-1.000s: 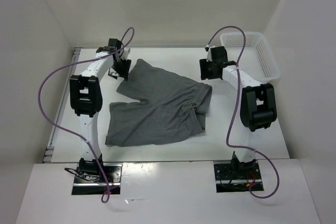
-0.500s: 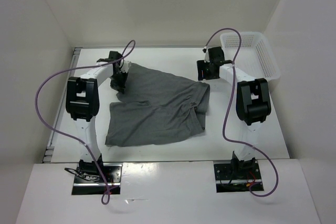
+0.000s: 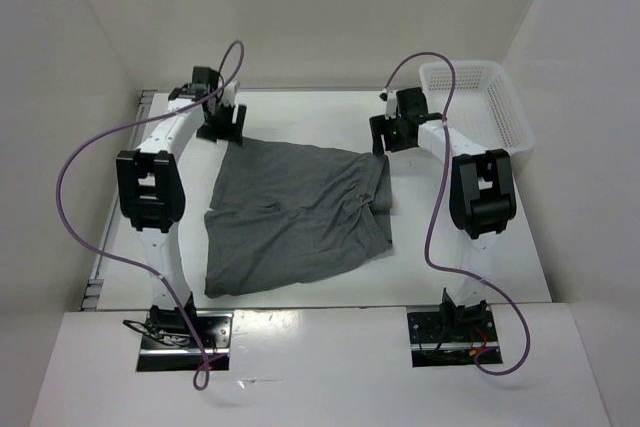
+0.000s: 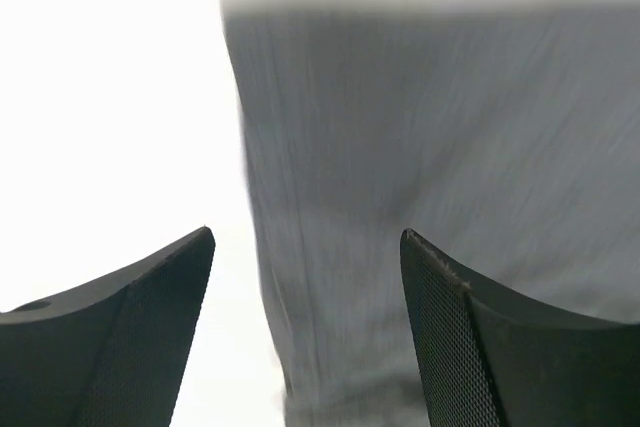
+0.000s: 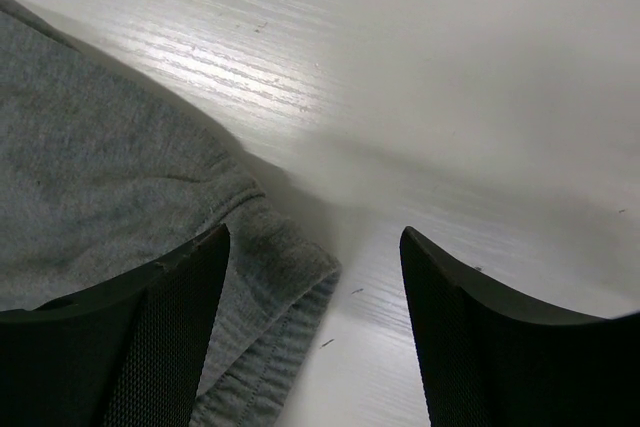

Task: Fold and stack the shorts
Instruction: Fold the shorts

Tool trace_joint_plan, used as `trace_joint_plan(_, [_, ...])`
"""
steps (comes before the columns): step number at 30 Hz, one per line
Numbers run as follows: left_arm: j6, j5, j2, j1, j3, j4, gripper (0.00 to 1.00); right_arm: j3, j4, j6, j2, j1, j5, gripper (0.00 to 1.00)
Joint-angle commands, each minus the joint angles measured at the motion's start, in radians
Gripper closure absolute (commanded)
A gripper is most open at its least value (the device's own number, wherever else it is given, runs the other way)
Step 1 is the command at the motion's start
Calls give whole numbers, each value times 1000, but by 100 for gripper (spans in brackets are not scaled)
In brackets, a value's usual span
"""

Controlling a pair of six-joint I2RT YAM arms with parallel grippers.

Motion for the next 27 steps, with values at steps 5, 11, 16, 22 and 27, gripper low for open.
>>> trace_joint_plan(5, [3, 69, 266, 0, 343, 28, 18, 67, -30, -55, 19, -6, -61, 26])
trace_joint_plan(11, [3, 98, 363, 0, 393, 8, 18, 85, -49, -64, 39, 3, -72, 22])
trace_joint_plan(16, [3, 98, 384, 9, 403, 8, 18, 71, -58, -64, 48, 3, -110, 21])
trace_joint_plan(22, [3, 130, 438, 9, 414, -14, 20, 15, -67, -73, 57, 13, -110, 36])
trace_joint_plan(27, [3, 179, 461, 9, 403, -23, 53, -8, -77, -73, 68, 13, -128, 73])
